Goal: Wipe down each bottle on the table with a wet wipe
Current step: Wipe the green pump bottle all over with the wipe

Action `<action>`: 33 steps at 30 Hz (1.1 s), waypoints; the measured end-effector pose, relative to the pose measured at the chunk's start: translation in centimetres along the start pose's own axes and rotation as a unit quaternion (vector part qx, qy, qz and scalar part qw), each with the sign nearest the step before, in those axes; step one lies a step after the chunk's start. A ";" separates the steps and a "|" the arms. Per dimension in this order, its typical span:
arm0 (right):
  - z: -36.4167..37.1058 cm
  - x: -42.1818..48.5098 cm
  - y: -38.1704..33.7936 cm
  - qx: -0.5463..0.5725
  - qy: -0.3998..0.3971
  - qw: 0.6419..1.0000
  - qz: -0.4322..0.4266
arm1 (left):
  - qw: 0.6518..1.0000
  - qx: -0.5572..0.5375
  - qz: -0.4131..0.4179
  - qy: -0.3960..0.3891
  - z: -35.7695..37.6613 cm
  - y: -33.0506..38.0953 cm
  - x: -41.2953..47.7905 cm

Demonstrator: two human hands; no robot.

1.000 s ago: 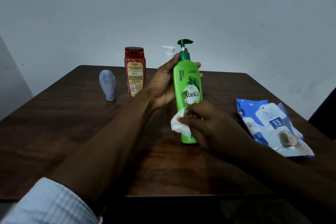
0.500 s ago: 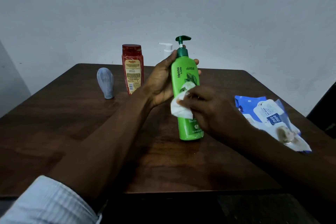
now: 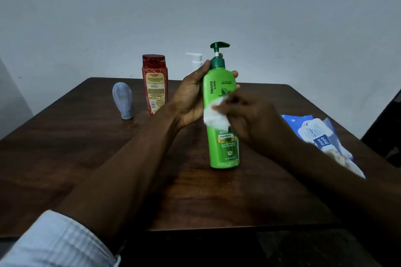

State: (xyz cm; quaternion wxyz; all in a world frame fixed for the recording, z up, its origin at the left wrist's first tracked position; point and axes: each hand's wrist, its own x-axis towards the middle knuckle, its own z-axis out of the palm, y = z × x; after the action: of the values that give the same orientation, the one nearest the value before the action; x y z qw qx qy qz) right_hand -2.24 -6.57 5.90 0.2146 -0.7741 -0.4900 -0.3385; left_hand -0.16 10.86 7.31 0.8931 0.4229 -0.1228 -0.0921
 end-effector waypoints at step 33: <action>-0.1 1.7 1.7 0.044 0.112 0.990 0.073 | 0.998 -0.053 0.021 -0.035 -1.1 -0.6 0.3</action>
State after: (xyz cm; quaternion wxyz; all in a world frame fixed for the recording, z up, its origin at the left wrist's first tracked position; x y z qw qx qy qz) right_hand -0.23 -6.32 7.24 0.3259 -0.7549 -0.4193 -0.3848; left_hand 0.41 11.21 6.18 0.9113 0.3686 -0.1575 -0.0945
